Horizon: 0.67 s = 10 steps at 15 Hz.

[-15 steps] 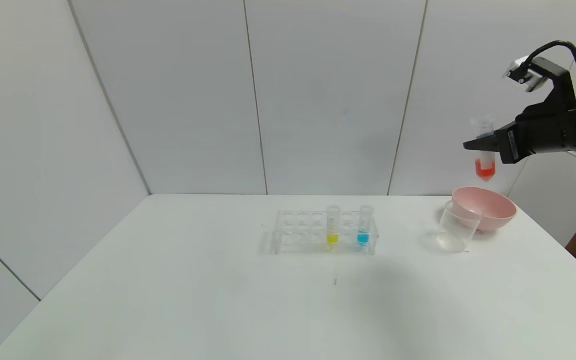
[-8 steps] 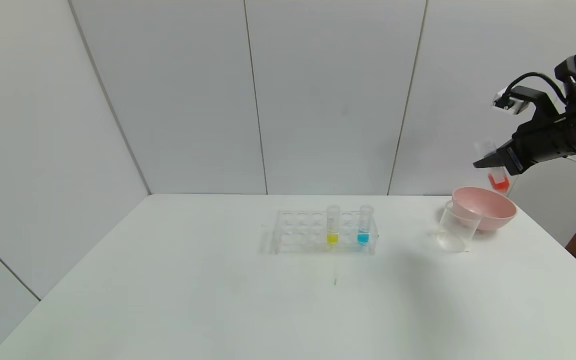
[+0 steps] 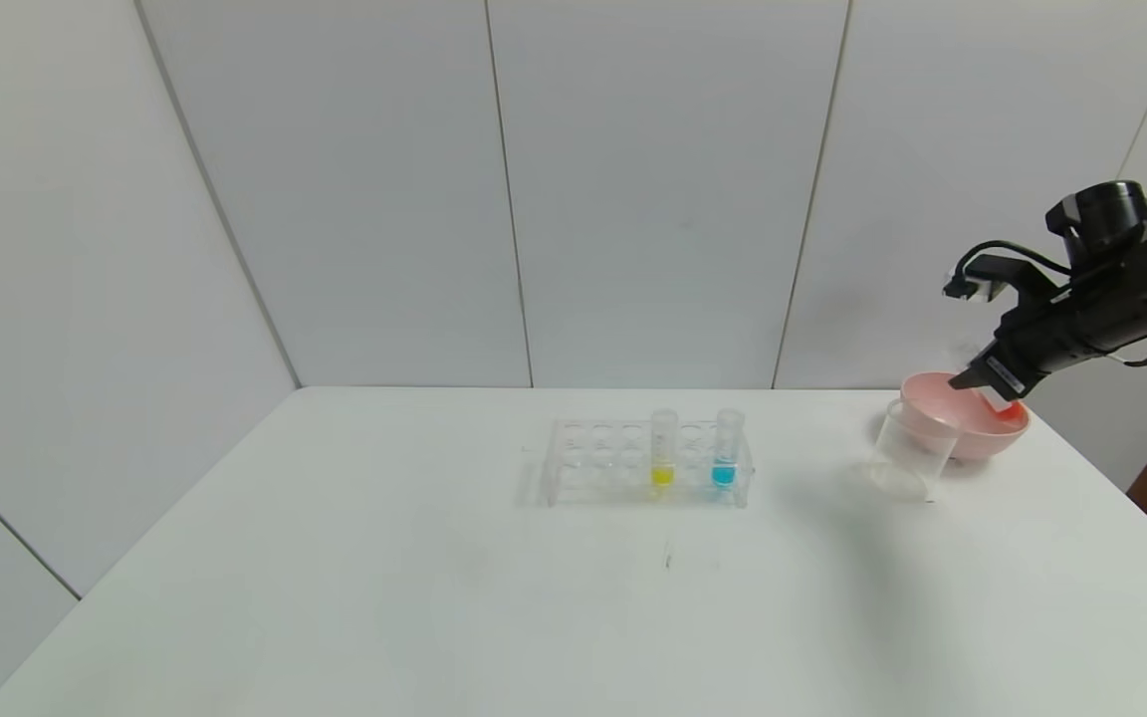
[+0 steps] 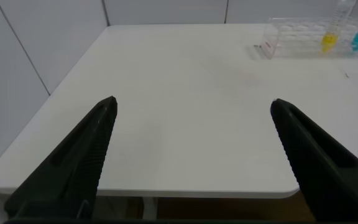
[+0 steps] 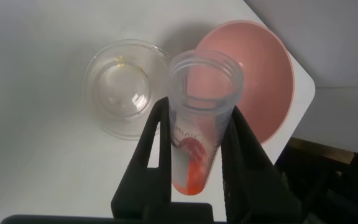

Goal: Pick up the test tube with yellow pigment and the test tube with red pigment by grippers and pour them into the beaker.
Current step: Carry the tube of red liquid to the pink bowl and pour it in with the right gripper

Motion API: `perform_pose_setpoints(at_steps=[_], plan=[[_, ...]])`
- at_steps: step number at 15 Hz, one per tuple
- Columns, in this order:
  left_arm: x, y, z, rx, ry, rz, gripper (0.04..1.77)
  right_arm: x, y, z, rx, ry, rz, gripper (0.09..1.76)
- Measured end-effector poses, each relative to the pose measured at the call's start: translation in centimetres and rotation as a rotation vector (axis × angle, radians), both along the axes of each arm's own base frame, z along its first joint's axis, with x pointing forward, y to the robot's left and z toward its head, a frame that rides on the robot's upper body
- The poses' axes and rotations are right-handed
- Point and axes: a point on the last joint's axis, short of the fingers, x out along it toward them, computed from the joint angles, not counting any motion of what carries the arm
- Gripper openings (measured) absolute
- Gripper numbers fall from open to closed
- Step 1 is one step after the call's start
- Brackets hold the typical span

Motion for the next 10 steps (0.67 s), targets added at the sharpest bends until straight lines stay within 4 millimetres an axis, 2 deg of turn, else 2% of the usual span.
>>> perform_pose_setpoints(at_steps=[5,10], plan=[[0.00,0.00,0.00,0.000,0.000,0.000,1.76,0.47,0.25,-0.99,-0.098,0.031,0.001,0.52],[0.00,0.00,0.00,0.000,0.000,0.000,1.76,-0.51,0.56,-0.82,-0.123,0.097,0.048,0.52]])
